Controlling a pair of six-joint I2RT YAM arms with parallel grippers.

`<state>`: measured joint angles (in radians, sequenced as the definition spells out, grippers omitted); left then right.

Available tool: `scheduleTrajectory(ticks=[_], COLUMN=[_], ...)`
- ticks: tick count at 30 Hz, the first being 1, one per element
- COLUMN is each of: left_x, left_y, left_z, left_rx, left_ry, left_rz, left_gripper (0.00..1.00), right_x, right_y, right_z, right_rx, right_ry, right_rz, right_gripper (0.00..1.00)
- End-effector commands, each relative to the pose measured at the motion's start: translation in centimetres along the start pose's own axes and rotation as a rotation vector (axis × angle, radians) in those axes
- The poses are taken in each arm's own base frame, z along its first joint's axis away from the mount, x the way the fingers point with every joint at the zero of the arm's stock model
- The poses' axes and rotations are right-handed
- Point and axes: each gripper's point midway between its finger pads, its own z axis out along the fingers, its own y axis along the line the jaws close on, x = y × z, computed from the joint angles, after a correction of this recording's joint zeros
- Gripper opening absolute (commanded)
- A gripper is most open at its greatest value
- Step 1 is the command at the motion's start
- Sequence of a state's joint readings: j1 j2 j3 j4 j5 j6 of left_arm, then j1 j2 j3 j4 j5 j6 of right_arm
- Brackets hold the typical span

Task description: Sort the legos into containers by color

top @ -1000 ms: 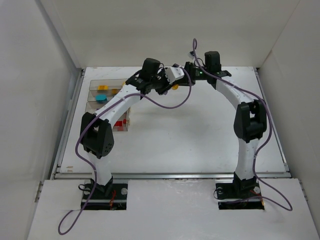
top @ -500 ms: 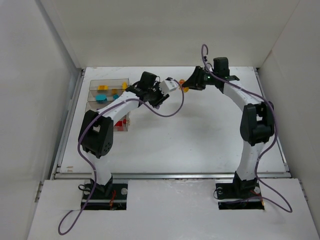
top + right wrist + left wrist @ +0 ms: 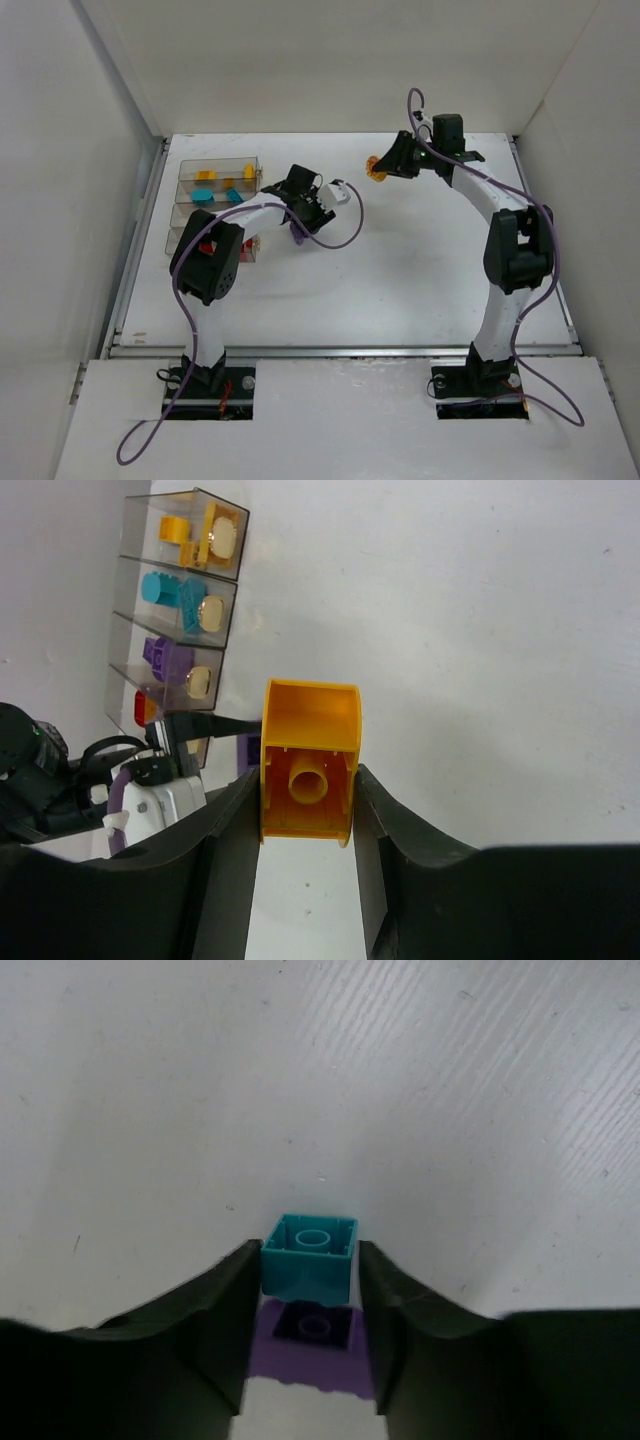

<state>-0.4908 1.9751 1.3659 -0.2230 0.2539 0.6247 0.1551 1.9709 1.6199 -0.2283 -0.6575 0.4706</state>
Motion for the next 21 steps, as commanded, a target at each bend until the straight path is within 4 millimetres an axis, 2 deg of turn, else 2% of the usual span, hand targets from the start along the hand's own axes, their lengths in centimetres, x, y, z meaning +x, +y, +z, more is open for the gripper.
scheduleTrajectory(ticks=[1,2,4,7,9,11,13,14,15,16,17,18,19,20,21], left_x=[-1.0,-0.7,-1.5,-3.9,-6.2,-8.0,-11.3,-12.1,-13.7,-14.2,-14.9,-14.7,-16.0,-16.9,-17.1], left_y=[0.3,0.2,0.4,0.9,1.0,0.4,-0.3,-0.8,-1.8,-1.8,-2.2,-3.0,-3.7,-3.8,-4.4], left_z=[-0.5,-0.2,-0.3,-1.1,-2.1,-3.7,-6.4,-7.0,-8.8,-9.6,-10.8,-11.5,-13.3,-14.5,-15.2], left_rx=[-0.004,0.000,-0.003,0.005,0.032,0.084,0.169,0.203,0.267,0.292,0.315,0.359,0.393,0.391,0.413], left_ry=[-0.051,-0.043,-0.066,-0.124,-0.173,-0.210,-0.320,-0.347,-0.402,-0.425,-0.451,-0.447,-0.504,-0.552,-0.578], left_rz=[0.006,0.004,0.010,-0.002,-0.007,-0.001,0.044,0.060,0.109,0.130,0.164,0.178,0.253,0.313,0.346], left_gripper=[0.45,0.54,0.61,0.66,0.66,0.66,0.67,0.67,0.67,0.67,0.67,0.67,0.67,0.67,0.69], right_x=[-2.0,-2.5,-2.3,-1.5,-1.1,-1.5,-1.8,-0.7,-2.1,-1.8,-0.8,-0.7,0.1,0.3,0.9], right_y=[2.7,3.0,3.2,3.4,3.0,2.6,2.8,2.3,4.1,5.0,4.9,6.1,6.4,7.4,7.9], right_z=[-1.8,-1.9,-1.8,-2.0,-2.4,-3.0,-3.5,-3.6,-4.7,-5.1,-5.3,-5.9,-6.0,-6.4,-6.9], right_rx=[-0.021,-0.025,-0.029,-0.051,-0.042,-0.018,0.008,-0.004,-0.035,-0.083,-0.109,-0.148,-0.202,-0.244,-0.288], right_ry=[-0.054,-0.062,-0.055,-0.016,0.005,-0.008,-0.036,-0.028,-0.101,-0.117,-0.108,-0.125,-0.122,-0.130,-0.145], right_rz=[-0.099,-0.117,-0.171,-0.230,-0.319,-0.457,-0.567,-0.605,-0.736,-0.801,-0.855,-1.012,-1.134,-1.144,-1.275], right_gripper=[0.00,0.00,0.00,0.00,0.00,0.00,0.00,0.00,0.00,0.00,0.00,0.00,0.00,0.00,0.00])
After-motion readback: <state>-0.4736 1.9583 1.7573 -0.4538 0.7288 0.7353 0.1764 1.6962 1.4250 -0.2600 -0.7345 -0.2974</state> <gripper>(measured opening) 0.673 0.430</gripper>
